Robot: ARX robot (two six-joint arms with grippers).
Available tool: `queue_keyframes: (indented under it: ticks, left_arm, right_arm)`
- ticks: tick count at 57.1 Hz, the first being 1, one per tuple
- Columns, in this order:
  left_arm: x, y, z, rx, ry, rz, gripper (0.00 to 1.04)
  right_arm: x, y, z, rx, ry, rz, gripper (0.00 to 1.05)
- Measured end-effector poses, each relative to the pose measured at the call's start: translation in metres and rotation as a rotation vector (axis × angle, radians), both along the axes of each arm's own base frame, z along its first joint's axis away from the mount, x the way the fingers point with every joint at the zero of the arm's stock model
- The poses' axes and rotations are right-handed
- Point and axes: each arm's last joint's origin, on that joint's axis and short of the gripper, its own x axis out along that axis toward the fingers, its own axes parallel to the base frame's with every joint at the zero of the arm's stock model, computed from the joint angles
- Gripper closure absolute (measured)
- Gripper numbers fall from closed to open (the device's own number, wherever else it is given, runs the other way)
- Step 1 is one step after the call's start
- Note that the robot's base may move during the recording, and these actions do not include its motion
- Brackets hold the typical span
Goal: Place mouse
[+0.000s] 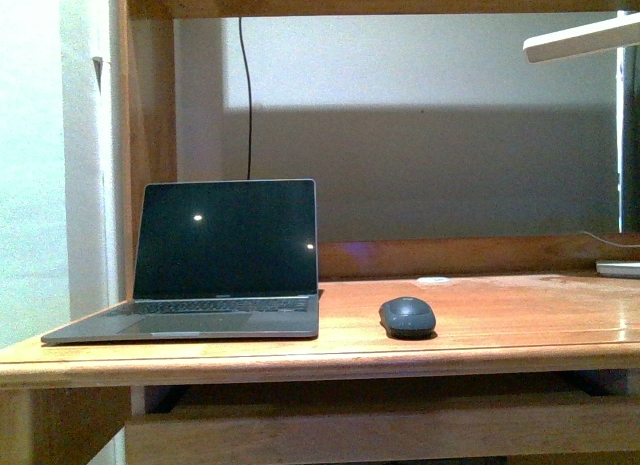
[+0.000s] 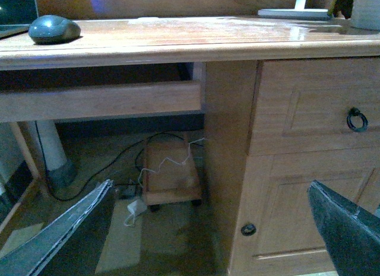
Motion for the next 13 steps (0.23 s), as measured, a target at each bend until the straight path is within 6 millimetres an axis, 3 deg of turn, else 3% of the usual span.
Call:
queue_keyframes:
  ticks: [13]
  left_arm:
    - [0.0, 0.0, 0.0, 0.0, 0.0, 0.0, 0.08]
  right_arm:
    - [0.0, 0.0, 0.0, 0.0, 0.0, 0.0, 0.07]
